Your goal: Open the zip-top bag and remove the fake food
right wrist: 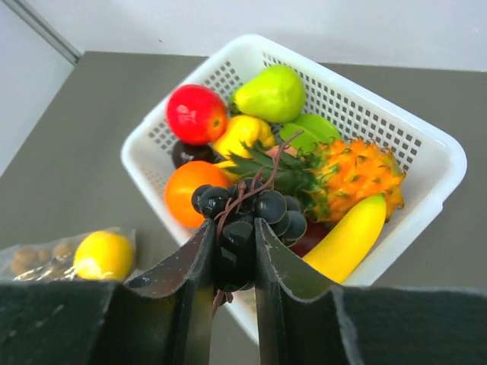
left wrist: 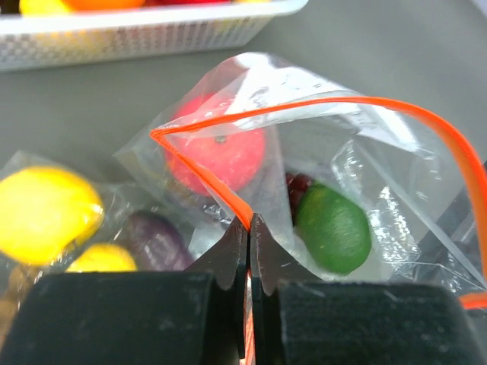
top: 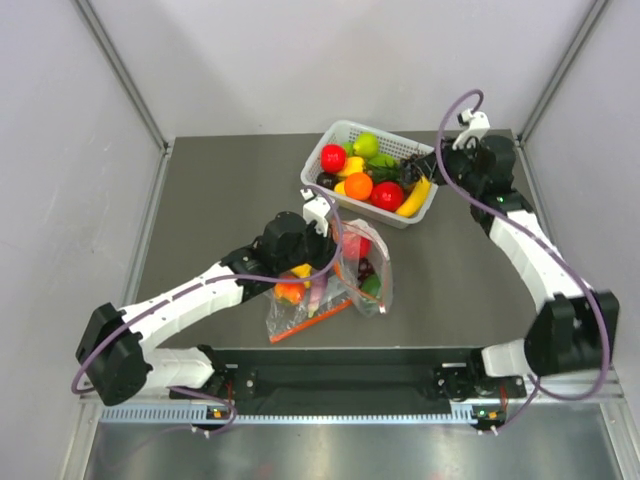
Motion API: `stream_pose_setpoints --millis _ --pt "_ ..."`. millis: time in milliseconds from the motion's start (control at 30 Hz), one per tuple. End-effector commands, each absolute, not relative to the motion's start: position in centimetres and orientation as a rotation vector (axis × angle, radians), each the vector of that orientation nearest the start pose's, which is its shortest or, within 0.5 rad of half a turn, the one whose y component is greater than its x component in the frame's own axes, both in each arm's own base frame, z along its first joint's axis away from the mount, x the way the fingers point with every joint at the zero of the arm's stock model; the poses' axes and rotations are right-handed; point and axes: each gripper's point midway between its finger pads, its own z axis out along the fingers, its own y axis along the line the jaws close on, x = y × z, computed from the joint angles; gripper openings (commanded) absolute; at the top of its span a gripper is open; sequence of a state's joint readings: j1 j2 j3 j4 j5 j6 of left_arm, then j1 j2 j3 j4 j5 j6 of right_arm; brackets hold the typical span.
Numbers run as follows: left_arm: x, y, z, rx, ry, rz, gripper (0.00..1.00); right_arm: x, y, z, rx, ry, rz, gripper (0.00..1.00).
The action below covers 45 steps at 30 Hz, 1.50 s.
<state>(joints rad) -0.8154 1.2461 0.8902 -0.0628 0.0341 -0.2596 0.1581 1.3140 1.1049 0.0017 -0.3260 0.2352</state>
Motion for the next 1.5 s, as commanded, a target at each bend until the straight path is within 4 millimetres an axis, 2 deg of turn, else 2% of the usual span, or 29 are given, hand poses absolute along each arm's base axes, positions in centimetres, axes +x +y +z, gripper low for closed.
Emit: stream_pose_setpoints --millis 0,33,67,100,133,167,233,467,500,600,733,833,867,933,1000,1033,1067,1167,1200,1267,1467 --pt "25.9 -28.5 19.0 0.570 1.990 -0.673 0.00 44.6 13.9 34.4 -0.251 1.602 0.650 0.00" --pt "25.9 -28.4 18.9 0.569 1.990 -0.672 0.00 46.1 13.9 32.8 -0.249 1.637 0.650 0.00" --pt "25.8 -28.3 18.9 0.570 1.989 -0.671 0.00 47.1 14.0 33.6 -0.257 1.612 0.648 0.00" --pt "25.9 -28.3 19.0 0.569 1.986 -0.671 0.00 47.8 14.3 33.4 -0.271 1.615 0.659 0.00" --pt "25.8 -28.3 18.9 0.574 1.990 -0.671 0.00 49.1 14.4 31.7 -0.272 1.644 0.666 0.00" --pt "25.9 -28.3 19.1 0.571 1.982 -0.671 0.00 49.8 14.6 32.7 -0.282 1.616 0.667 0.00" --pt "25.9 -28.3 19.1 0.575 1.985 -0.667 0.00 51.4 15.1 32.1 -0.294 1.614 0.684 0.00" --pt "26.3 -28.4 18.2 0.578 2.008 -0.656 0.00 55.2 16.0 30.2 -0.318 1.601 0.707 0.00" --pt "26.4 -28.4 18.1 0.581 2.010 -0.654 0.00 55.8 16.2 29.2 -0.319 1.618 0.713 0.00" --pt "26.6 -28.6 18.2 0.586 2.008 -0.658 0.00 56.6 16.7 28.2 -0.343 1.631 0.713 0.00" --pt "26.7 -28.9 18.3 0.594 2.001 -0.669 0.00 57.8 17.9 24.9 -0.376 1.702 0.684 0.02" --pt "26.6 -29.0 18.2 0.601 2.005 -0.675 0.00 58.1 18.5 22.9 -0.385 1.746 0.672 0.12" --pt "26.6 -29.0 18.1 0.600 2.008 -0.673 0.00 58.1 18.7 22.5 -0.388 1.752 0.674 0.25" --pt "26.6 -28.9 17.9 0.601 2.011 -0.672 0.00 57.6 19.4 21.9 -0.421 1.765 0.693 0.36" --pt "26.5 -28.8 17.8 0.599 2.014 -0.668 0.00 57.2 20.0 22.0 -0.456 1.762 0.684 0.46" --pt "26.5 -28.7 17.9 0.598 2.010 -0.669 0.00 57.0 20.1 21.9 -0.462 1.770 0.682 0.61" --pt "26.4 -28.7 17.9 0.599 2.010 -0.671 0.00 56.8 20.3 22.2 -0.469 1.767 0.683 0.67" --pt "26.4 -28.7 18.1 0.595 2.007 -0.674 0.00 56.0 20.3 23.4 -0.477 1.745 0.678 0.78" --pt "26.3 -28.7 18.2 0.596 2.004 -0.678 0.00 55.6 20.2 24.8 -0.476 1.721 0.674 0.79" --pt "26.3 -28.6 18.4 0.593 1.998 -0.678 0.00 54.9 19.8 25.6 -0.469 1.702 0.656 0.80" --pt "26.0 -28.5 19.6 0.597 1.966 -0.697 0.00 52.1 18.0 30.6 -0.520 1.638 0.517 0.80"
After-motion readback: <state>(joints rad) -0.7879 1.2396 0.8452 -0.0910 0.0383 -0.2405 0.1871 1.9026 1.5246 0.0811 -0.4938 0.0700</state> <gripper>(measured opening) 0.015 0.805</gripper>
